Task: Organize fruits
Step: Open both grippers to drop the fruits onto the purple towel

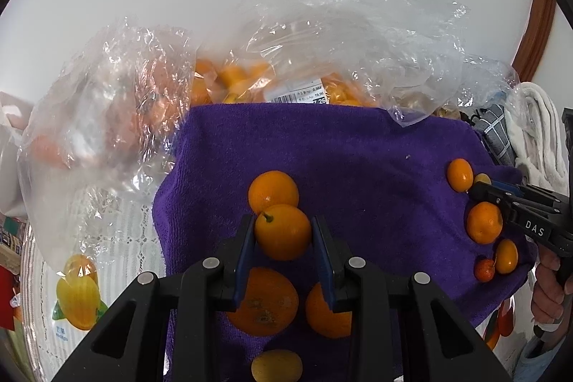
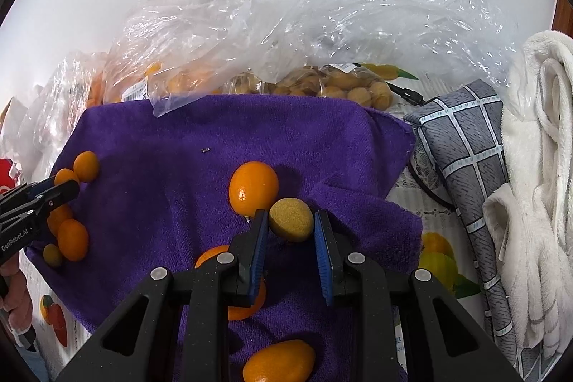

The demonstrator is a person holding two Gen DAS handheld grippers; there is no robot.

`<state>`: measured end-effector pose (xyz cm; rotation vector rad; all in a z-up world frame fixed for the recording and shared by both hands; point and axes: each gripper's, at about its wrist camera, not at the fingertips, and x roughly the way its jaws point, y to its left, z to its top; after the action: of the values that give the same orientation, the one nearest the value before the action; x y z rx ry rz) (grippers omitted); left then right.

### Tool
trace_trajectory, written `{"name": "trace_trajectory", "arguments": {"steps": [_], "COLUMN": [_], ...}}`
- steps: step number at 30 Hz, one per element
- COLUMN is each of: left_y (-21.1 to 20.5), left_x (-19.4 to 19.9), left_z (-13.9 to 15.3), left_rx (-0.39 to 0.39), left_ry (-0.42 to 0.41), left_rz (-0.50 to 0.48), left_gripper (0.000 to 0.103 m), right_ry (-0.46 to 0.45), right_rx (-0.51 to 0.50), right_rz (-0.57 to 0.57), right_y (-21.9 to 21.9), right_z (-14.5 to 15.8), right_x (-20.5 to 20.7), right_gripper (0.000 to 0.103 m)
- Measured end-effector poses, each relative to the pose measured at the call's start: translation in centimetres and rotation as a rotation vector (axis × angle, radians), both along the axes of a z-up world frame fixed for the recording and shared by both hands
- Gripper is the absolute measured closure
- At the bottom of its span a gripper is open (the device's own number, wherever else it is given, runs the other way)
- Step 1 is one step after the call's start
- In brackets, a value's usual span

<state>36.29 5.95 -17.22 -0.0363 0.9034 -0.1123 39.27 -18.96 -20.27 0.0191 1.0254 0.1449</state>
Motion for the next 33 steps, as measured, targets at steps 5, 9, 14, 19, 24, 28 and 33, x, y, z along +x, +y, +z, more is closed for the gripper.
{"name": "trace_trajectory", "arguments": {"steps": [5,9,14,19,24,28,33], "left_y": [0.1,0.1,0.4,0.2,0.6,0.0,-0.2], "left_x": [0.0,0.0,-0.4,-1.5,-3.3,-5.8,-10.6], "left_z": [-0.1,0.1,1.4,4.4,8.1,11.3,13.5], "left_rx": [-0.004,-0.007,-0.017,-0.003,-0.017,0.026,0.001], "left_ry": [0.008,0.014,-0.010,-0.079,-0.154,-0.199,-0.223], "left_rz": [-0.002,0.001,0.007,-0.001,0.004,0.021,0.037], "left_gripper": [0.073,0.073,0.067,0.052,0.045,0.045,0.038], "right_ry": [0.000,-0.009,-0.032,-0.068,-0.111,-0.100,-0.174], "right_rx": [-0.001,-0.005,-0.018,-0.014,0.027,-0.005,-0.129], "right_rz": [0.002,0.019,0.038,0.054,0.030,-0.004,0.007], "right_y": [0.1,0.5,1.3,2.4,2.7,2.5,2.5], "right_z": [0.1,0.6,1.7,4.2,7.2,9.8,13.7], "right_x": [-0.1,-0.3,-0.8,-1.7,-4.8,-8.0,-13.9], "right_gripper": [0.076,0.067,0.061,0.051,0.045,0.045,0.035]}}
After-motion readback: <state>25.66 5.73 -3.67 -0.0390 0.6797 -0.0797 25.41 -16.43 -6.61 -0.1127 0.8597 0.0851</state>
